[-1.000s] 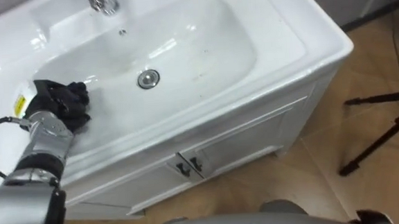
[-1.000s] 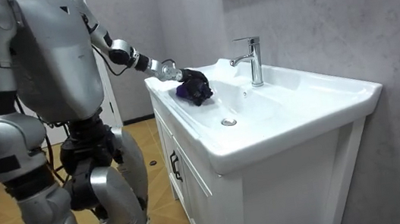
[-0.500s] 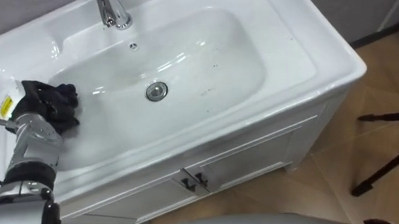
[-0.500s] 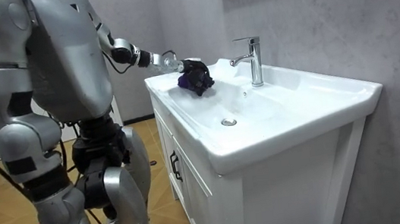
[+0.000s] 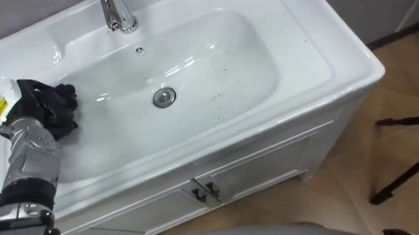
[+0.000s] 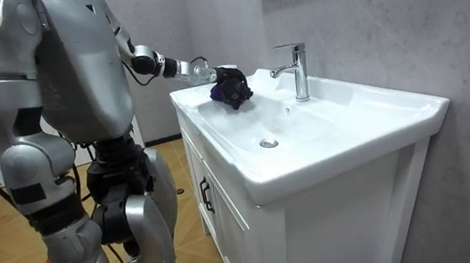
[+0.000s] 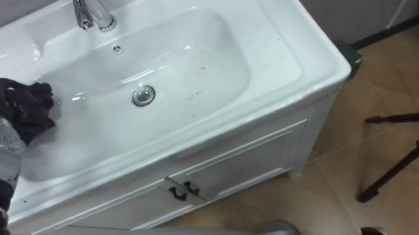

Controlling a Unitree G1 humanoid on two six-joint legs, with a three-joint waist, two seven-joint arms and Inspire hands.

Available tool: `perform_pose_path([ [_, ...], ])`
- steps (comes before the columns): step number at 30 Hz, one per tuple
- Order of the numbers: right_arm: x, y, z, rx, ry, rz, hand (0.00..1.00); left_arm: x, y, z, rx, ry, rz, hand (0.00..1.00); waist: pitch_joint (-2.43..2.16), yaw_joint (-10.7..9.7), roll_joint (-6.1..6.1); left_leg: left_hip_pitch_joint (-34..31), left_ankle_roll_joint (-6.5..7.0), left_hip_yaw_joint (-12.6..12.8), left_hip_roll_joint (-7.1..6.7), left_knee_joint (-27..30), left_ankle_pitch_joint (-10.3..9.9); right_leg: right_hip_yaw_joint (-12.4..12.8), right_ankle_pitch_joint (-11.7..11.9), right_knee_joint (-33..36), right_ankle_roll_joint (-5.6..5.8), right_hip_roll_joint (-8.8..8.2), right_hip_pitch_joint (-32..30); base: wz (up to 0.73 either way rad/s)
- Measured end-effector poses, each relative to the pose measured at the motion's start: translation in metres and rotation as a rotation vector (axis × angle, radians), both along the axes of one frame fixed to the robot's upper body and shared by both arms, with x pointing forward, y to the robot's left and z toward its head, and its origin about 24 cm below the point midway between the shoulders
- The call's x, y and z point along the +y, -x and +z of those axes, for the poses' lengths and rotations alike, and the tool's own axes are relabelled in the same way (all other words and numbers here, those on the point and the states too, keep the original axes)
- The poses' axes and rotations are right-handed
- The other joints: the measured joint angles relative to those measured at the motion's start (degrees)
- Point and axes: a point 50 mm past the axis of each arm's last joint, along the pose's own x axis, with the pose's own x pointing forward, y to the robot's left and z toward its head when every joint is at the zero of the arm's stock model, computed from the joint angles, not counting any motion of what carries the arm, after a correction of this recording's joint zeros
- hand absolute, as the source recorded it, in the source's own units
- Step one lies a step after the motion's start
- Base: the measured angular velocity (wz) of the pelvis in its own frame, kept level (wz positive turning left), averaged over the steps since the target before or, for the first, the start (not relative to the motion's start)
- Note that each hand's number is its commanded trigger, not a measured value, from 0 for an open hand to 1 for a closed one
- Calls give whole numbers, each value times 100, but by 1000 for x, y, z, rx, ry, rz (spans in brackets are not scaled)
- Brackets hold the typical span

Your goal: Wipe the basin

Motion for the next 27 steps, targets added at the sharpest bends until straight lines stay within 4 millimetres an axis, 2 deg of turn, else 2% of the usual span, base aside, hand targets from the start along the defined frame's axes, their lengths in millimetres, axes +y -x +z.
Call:
perform_pose_path([
  [2,0,1,0,5,0,-3,0,-6,-1,-3,17,-8,-33,100,-13,-36,21,-11,0,1,-6,1,0,8,16,-82,22,0,4,0],
  [9,4,2,-2,40,-10,49,0,-30,-4,-15,98,-42,-163,100,-15,-392,49,17,8,47,-61,-8,4,37,68,-128,97,-42,39,-1],
  [10,4,2,-2,44,-13,47,0,-36,-4,-18,114,-25,-181,100,-31,-442,73,18,9,47,-72,-8,5,41,82,-155,111,-50,51,-6],
  [14,7,5,-3,58,-27,42,0,-62,1,-35,168,16,-253,100,-20,-580,69,42,10,44,-91,-16,4,61,111,-162,137,-69,75,-7],
  [16,10,3,-4,54,-34,44,0,-75,5,-44,202,54,-289,100,-19,-633,83,26,11,87,-84,-18,4,170,114,-142,136,-58,18,-16],
  [22,11,-4,-5,35,-36,54,0,-89,10,-54,265,79,-345,100,5,-874,65,22,10,95,-78,-20,4,304,115,-79,134,-40,-51,-11],
  [27,12,-3,-5,41,-39,46,0,-96,10,-57,268,93,-353,100,11,-911,56,115,11,123,-81,-100,4,385,118,-72,141,-22,-35,-6],
])
